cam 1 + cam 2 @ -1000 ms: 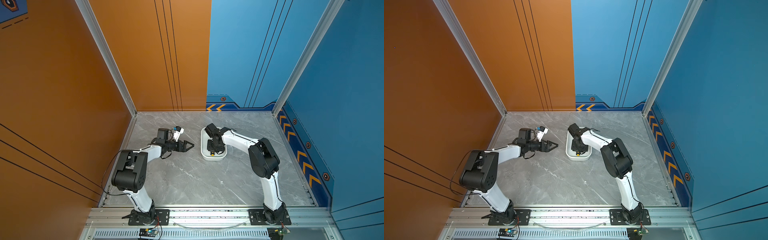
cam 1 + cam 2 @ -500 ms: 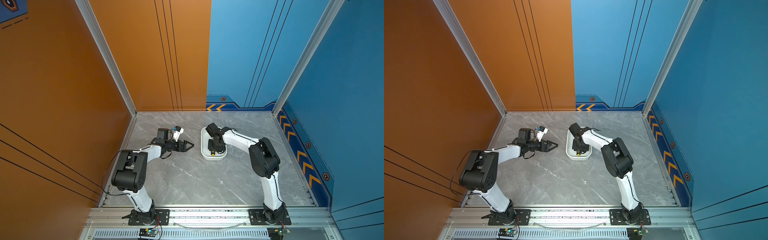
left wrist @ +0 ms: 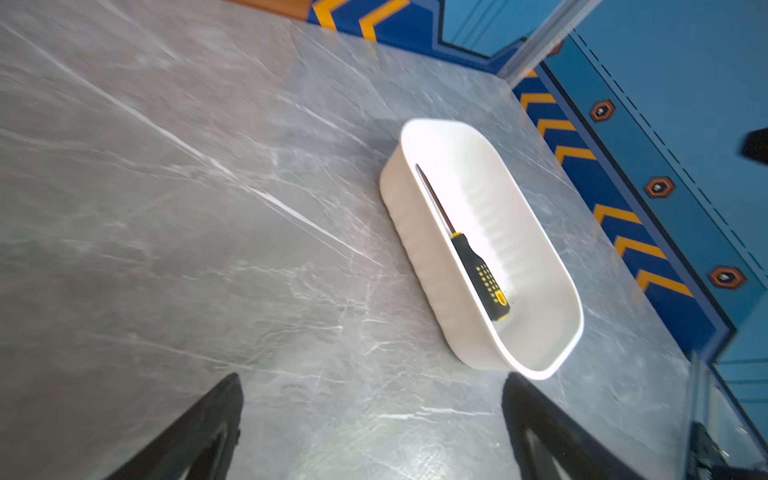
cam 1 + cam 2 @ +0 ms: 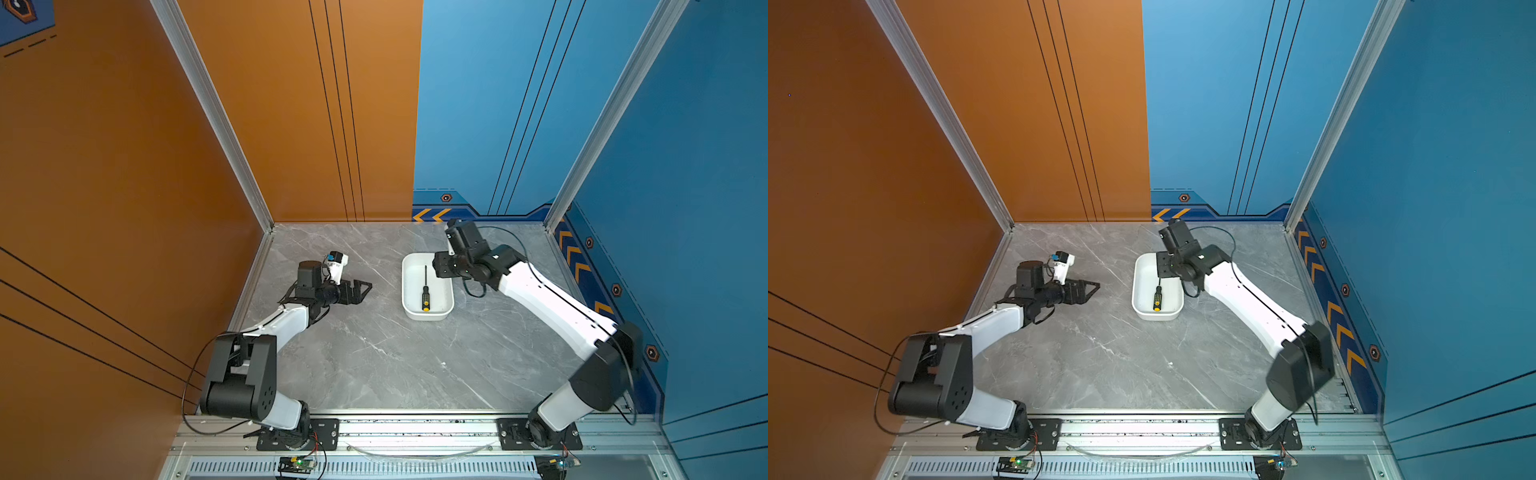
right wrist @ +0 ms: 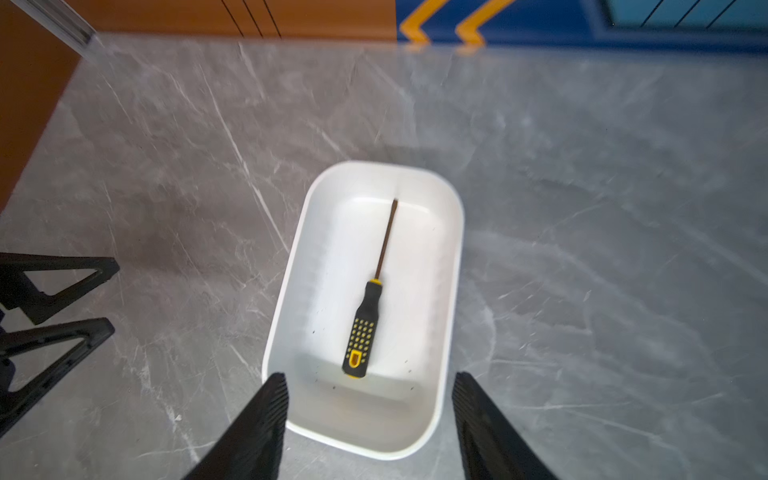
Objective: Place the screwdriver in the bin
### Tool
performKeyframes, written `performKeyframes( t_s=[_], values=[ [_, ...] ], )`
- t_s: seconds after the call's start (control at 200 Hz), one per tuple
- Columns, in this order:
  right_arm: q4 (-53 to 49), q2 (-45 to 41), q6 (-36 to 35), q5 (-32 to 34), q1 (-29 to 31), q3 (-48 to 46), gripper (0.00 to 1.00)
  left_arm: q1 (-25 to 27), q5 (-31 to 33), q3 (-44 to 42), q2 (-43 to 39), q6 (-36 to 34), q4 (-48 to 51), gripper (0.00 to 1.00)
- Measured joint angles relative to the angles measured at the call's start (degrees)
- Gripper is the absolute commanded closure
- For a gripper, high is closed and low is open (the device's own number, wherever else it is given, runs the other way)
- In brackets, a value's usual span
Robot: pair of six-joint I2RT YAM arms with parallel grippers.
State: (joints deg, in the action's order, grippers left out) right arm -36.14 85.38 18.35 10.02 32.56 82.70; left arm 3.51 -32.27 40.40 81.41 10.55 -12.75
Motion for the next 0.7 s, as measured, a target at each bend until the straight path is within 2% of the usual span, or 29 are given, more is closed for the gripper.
performKeyframes(
  t_s=[0.08, 0.145, 0.22, 0.305, 0.37, 0.446, 0.701],
  values=[
    [6.2, -10.8, -4.5, 2.2, -5.5, -10.2, 0.24, -1.4, 5.6, -3.6, -5.7, -0.7, -2.2, 0.02],
    [12.9, -17.8, -6.6, 2.2, -13.3, -20.0, 0.24, -2.0, 11.2, -6.3, -9.0, -1.9, -3.7, 0.02],
    [22.9, -22.9, -7.5, 1.5, -21.9, -32.7, 0.23, -3.0, 17.3, -10.0, -11.5, -3.3, -6.1, 0.02],
    [35.3, -26.3, -8.3, 0.2, -27.8, -48.2, 0.18, -4.7, 22.4, -14.7, -12.9, -4.2, -9.3, 0.02],
    [44.5, -26.9, -8.6, 0.0, -29.7, -58.2, 0.18, -6.4, 25.0, -18.0, -12.9, -4.7, -12.6, 0.02],
    [52.0, -26.0, -9.0, -0.1, -30.9, -65.4, 0.19, -8.0, 26.7, -21.5, -12.8, -5.0, -16.7, 0.02],
    [76.9, -14.3, -10.8, -0.9, -31.7, -70.1, 0.19, -9.9, 27.2, -24.6, -6.0, -5.2, -31.7, 0.02]
  ],
)
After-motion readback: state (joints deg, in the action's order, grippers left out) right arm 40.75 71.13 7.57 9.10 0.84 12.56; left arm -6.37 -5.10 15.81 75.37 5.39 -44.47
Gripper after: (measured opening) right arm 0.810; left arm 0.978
